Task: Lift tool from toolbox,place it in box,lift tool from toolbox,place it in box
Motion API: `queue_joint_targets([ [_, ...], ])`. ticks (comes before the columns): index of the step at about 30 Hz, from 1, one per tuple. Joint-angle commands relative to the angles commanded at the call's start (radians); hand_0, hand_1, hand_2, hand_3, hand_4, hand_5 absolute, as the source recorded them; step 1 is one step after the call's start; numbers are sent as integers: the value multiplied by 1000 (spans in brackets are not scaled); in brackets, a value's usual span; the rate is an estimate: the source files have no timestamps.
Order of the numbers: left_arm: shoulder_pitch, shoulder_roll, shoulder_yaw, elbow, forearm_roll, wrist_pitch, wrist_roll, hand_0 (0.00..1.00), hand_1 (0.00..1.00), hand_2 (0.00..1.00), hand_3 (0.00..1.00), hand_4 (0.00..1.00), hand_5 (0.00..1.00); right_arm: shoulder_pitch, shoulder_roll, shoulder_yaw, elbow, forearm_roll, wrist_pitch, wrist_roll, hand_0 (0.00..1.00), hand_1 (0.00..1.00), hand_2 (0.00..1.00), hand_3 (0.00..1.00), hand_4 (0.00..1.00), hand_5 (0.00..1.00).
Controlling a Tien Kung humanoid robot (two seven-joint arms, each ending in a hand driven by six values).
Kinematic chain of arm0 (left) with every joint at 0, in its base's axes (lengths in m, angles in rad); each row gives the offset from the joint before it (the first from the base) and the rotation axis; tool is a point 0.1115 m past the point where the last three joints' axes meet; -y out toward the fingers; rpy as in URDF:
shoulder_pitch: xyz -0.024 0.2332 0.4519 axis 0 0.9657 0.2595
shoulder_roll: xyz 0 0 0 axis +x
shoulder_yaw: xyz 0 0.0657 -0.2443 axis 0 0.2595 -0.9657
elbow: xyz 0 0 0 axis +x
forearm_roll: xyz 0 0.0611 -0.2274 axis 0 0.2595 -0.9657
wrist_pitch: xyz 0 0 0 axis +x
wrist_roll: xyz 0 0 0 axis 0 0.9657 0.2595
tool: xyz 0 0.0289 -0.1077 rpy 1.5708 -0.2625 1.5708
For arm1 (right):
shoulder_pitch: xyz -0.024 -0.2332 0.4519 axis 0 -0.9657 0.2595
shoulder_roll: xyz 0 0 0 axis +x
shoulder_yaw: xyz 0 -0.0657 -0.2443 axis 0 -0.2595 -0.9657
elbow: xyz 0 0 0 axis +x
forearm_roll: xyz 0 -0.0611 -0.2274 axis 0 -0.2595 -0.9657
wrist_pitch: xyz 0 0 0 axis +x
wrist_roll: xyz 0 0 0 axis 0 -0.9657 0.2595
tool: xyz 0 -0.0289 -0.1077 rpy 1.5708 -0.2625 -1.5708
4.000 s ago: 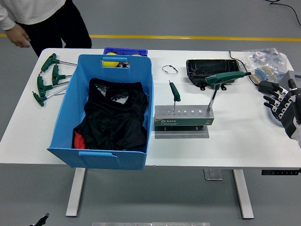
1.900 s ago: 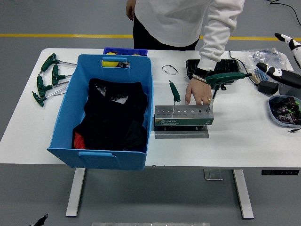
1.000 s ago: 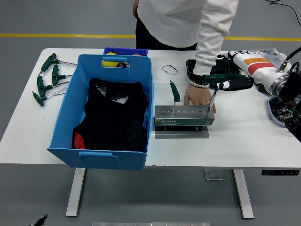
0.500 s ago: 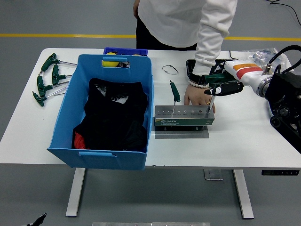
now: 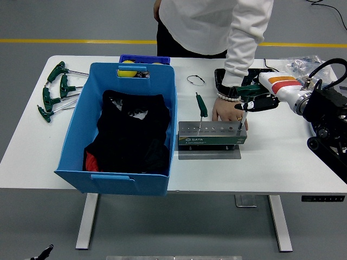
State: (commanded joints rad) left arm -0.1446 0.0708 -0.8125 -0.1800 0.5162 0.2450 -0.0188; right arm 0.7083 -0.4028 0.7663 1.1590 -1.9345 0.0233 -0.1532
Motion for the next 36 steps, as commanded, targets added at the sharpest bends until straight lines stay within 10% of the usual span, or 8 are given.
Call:
queue_joint_targets([
  [17,-3,0,-4,0,3,1,-1,785,805,817,729,718,589,1,23,-26,-47,39,-53,7,188,142,161,163,998,782],
  [36,0,-1,-12,0,20,1,5,786,805,817,726,718,585,-33,56,-55,-131,65,-363,113,2,2,2,2,998,604],
])
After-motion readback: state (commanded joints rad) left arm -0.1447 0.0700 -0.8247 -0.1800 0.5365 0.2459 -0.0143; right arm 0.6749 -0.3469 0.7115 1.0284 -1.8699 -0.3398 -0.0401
